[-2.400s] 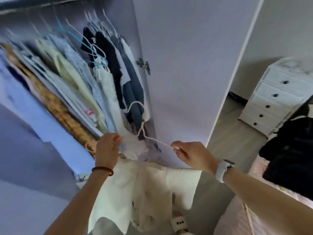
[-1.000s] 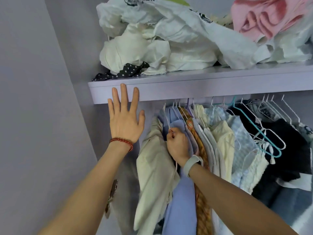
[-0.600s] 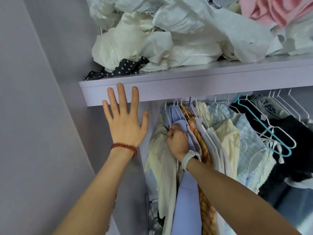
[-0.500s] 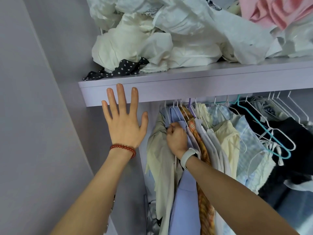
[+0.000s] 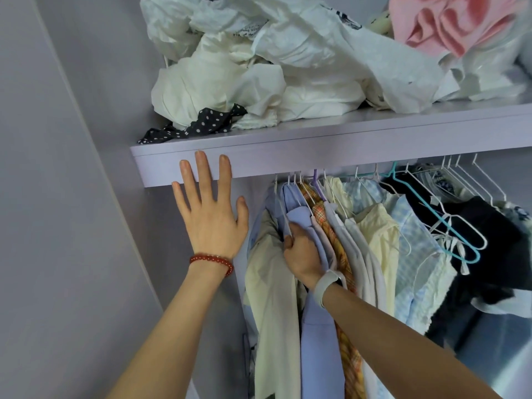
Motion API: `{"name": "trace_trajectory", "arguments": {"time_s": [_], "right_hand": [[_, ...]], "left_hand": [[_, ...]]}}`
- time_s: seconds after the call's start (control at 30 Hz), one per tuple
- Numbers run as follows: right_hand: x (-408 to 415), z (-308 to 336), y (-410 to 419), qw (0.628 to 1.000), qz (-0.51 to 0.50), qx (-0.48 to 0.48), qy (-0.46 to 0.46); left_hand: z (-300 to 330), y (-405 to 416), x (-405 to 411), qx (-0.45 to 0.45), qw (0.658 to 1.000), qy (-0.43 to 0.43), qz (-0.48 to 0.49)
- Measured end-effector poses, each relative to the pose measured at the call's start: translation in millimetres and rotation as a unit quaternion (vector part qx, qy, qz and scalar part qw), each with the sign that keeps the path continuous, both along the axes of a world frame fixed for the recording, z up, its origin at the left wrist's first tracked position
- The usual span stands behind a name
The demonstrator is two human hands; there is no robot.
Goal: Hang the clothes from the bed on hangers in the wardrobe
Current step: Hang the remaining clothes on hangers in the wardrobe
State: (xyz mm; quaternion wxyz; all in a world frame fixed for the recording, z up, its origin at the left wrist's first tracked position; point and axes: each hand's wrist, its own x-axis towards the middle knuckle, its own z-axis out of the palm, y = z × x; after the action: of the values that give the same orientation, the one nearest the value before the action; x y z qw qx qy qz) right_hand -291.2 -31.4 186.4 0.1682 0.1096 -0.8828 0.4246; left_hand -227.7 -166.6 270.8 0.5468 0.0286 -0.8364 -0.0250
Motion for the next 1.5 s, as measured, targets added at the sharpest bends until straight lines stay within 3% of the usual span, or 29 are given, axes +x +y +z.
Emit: {"name": "trace_trajectory", "arguments": {"time_s": [0.1, 0.23, 0.37, 0.5, 0.73, 0.93, 1.17, 1.33, 1.5], "right_hand": [[26.9, -4.3, 18.7, 0.997, -0.004, -0.013, 0.070], [63.5, -5.8, 69.9, 0.988, 0.005, 0.024, 0.150], [101.4, -30.7, 147.4, 0.983, -0.028, 0.087, 0.160], [164.9, -72.8, 239.3, 0.978, -0.119, 0.140, 0.094], [349.0, -145.1, 409.2, 0.935, -0.300, 0.177, -0.073], [533.1, -174.6, 532.6, 0.854, -0.471, 0.127, -0.182], [704.8, -192.1, 603.7, 0.707, -0.671, 0.038, -0.221], [783.3, -203.5, 644.7, 0.613, -0.749, -0.034, -0.248], [824.2, -235.1, 709.2, 0.539, -0.792, -0.138, -0.254]], "left_hand": [[-19.8, 18.5, 8.0, 0.073, 0.996, -0.009, -0.055], [-62.1, 51.3, 20.3, 0.100, 0.988, -0.061, -0.103], [-102.8, 104.6, 39.2, 0.099, 0.973, -0.143, -0.154], [-144.8, 186.5, 74.2, 0.064, 0.936, -0.237, -0.254], [-210.4, 377.2, 181.6, -0.037, 0.818, -0.422, -0.389], [-247.4, 544.1, 305.4, -0.186, 0.674, -0.460, -0.547], [-261.4, 702.4, 442.0, -0.265, 0.532, -0.439, -0.674], [-284.5, 800.6, 505.0, -0.313, 0.448, -0.437, -0.714], [-318.4, 895.3, 546.1, -0.374, 0.393, -0.452, -0.708]]}}
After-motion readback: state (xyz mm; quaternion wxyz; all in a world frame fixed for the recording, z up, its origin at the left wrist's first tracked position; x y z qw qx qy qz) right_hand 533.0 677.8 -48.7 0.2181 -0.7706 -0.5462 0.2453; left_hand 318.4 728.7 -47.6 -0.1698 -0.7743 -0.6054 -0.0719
